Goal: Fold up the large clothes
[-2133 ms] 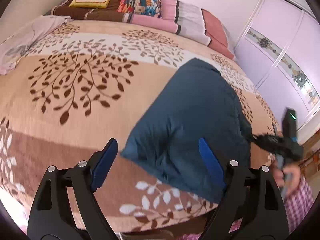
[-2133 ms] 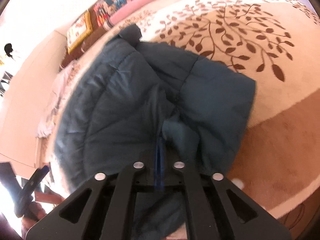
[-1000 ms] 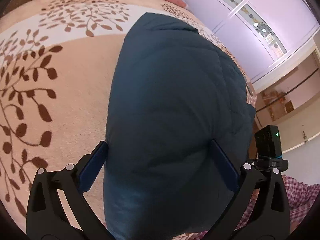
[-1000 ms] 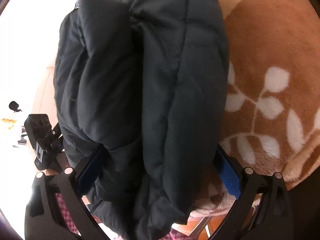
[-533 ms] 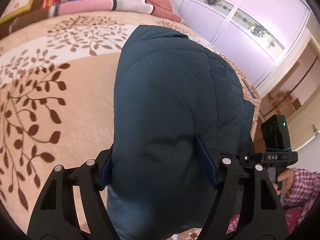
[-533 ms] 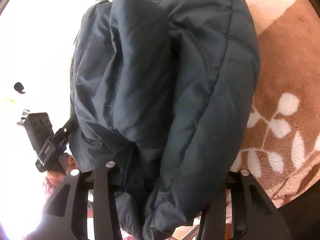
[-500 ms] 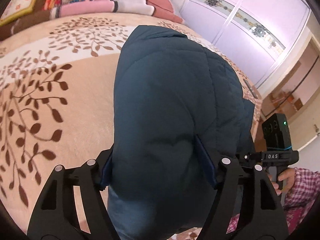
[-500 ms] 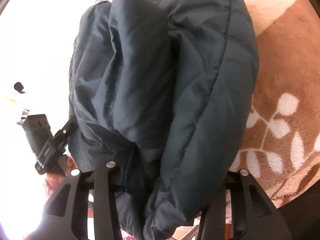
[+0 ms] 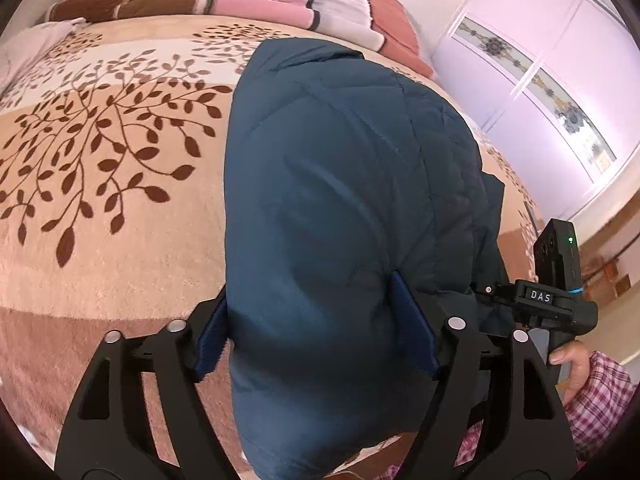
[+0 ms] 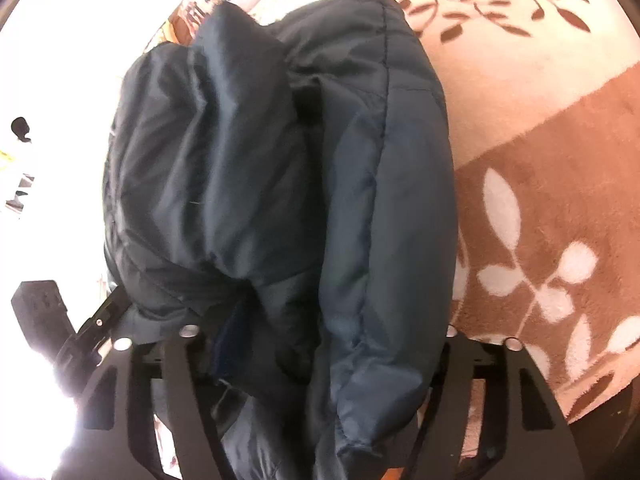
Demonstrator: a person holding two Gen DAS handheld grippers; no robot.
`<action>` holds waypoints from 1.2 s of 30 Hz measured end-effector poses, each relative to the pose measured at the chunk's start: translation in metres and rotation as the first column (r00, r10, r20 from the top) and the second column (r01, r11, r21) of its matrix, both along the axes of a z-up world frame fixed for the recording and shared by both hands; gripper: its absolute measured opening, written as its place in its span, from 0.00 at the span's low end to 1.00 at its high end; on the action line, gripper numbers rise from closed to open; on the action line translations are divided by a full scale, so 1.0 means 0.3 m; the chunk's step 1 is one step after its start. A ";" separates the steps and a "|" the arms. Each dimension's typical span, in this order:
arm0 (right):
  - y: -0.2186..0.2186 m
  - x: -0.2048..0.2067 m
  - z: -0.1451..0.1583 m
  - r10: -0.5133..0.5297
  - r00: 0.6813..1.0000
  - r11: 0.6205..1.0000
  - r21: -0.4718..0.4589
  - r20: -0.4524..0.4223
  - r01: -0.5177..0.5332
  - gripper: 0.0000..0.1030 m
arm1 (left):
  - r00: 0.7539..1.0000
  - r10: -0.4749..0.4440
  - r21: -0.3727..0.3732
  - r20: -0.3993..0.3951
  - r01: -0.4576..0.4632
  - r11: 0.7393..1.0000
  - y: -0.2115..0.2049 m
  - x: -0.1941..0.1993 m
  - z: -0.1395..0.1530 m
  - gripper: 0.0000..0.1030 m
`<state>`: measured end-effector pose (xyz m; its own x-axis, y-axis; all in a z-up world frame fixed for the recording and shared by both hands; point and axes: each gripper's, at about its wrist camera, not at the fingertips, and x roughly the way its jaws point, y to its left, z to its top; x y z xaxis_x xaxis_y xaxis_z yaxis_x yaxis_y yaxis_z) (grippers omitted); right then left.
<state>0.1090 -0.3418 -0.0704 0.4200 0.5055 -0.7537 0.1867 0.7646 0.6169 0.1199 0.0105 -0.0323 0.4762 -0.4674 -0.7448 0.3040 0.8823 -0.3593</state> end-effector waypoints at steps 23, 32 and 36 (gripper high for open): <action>-0.029 0.065 0.067 0.086 0.995 0.996 0.031 0.049 -0.088 0.39 | 0.997 -0.014 0.016 0.081 0.012 1.000 -0.006 -0.025 0.020 0.60; 0.143 0.101 0.160 0.184 0.972 0.981 -0.084 0.145 -0.174 0.35 | 0.986 0.070 0.014 0.153 -0.073 0.997 0.104 0.024 0.066 0.56; 0.279 0.224 0.199 0.275 0.944 0.957 -0.141 0.183 -0.252 0.33 | 0.971 0.164 0.031 0.173 -0.171 0.985 0.236 0.107 0.087 0.55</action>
